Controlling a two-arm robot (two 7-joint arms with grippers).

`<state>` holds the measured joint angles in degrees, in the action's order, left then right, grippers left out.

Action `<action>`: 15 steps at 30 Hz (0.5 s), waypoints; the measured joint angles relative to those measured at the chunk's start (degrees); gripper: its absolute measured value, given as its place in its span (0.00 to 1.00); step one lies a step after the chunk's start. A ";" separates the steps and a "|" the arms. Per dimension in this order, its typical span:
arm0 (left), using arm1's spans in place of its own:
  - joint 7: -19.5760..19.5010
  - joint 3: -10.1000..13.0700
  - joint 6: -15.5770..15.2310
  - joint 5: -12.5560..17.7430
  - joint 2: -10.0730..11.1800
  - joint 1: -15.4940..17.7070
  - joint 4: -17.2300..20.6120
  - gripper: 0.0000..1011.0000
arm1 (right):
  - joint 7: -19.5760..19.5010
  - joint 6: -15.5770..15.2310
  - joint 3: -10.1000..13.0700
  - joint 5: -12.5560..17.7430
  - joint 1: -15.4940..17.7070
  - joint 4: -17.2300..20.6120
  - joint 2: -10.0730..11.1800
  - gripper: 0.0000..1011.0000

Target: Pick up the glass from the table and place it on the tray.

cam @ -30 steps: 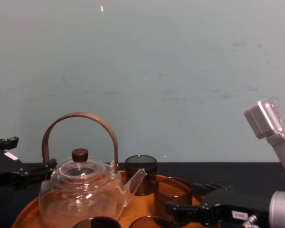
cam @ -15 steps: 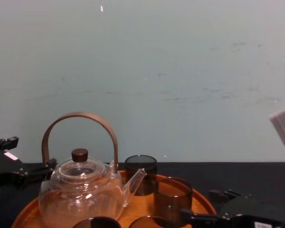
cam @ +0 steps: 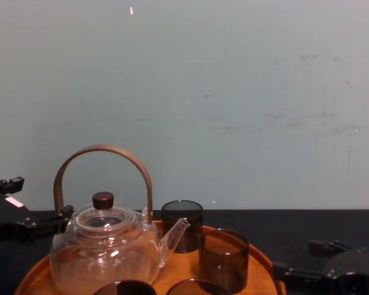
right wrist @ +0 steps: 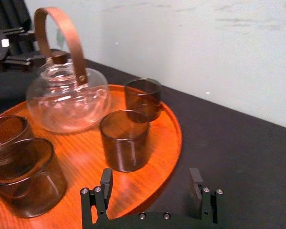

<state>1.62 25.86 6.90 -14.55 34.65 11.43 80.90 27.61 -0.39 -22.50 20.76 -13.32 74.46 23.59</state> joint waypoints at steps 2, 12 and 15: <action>0.00 0.00 0.00 0.00 0.00 0.00 0.00 1.00 | -0.41 0.19 0.68 0.26 0.40 0.31 0.26 0.99; 0.00 0.00 0.00 0.00 0.00 0.00 0.00 1.00 | -3.41 1.57 4.39 1.01 3.08 3.50 1.16 0.99; 0.00 0.00 0.00 0.00 0.00 0.00 0.00 1.00 | -4.84 2.02 5.61 0.88 4.03 4.55 1.33 0.99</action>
<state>1.62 25.86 6.90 -14.55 34.65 11.43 80.90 22.77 1.63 -16.88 21.65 -9.28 79.01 24.91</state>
